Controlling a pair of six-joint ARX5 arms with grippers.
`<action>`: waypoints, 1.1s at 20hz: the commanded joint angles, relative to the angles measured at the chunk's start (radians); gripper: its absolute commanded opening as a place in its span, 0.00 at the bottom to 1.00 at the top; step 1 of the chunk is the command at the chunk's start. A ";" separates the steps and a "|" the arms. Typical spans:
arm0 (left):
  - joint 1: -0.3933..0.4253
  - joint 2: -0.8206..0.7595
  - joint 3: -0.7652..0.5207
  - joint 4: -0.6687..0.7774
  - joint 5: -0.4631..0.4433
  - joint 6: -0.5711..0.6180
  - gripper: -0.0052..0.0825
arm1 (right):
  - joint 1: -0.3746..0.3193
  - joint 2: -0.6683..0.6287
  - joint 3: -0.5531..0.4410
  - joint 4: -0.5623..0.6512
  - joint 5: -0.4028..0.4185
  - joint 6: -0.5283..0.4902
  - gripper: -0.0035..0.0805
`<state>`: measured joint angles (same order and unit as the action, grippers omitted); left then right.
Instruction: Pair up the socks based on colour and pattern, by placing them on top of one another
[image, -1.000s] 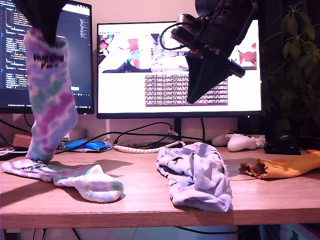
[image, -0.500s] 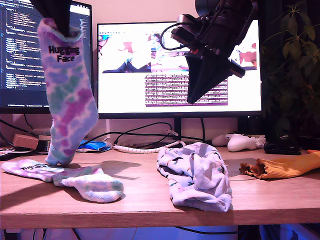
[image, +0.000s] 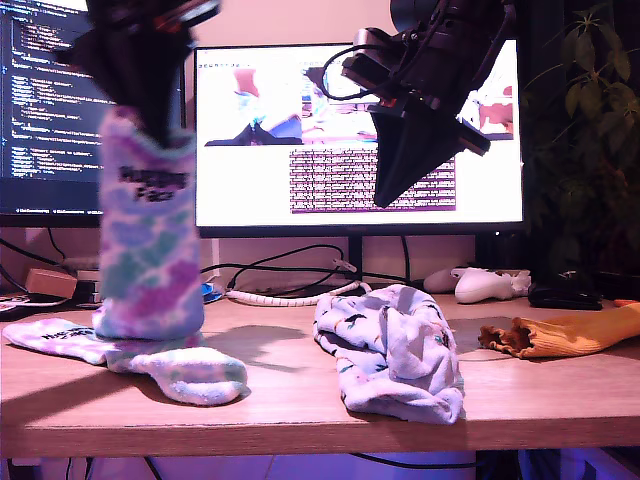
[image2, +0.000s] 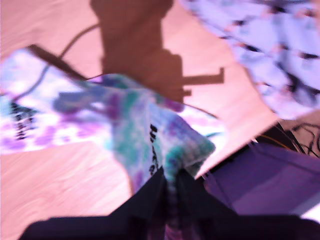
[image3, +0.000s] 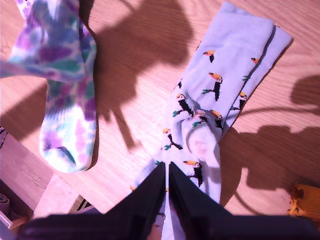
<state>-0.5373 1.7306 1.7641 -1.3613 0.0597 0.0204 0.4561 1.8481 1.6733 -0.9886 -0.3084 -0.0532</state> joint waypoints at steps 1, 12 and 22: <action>-0.015 0.072 -0.034 0.011 0.002 -0.009 0.13 | 0.002 0.013 -0.009 0.000 -0.008 -0.001 0.03; -0.092 0.130 -0.095 0.057 0.127 -0.021 0.45 | 0.001 0.013 -0.009 0.007 -0.008 -0.007 0.03; 0.097 0.107 -0.095 0.206 0.042 0.040 0.45 | -0.010 0.009 -0.011 0.009 -0.006 -0.025 0.03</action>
<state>-0.4583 1.8648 1.6733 -1.1622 0.1001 0.0589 0.4515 1.8481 1.6733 -0.9871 -0.3115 -0.0795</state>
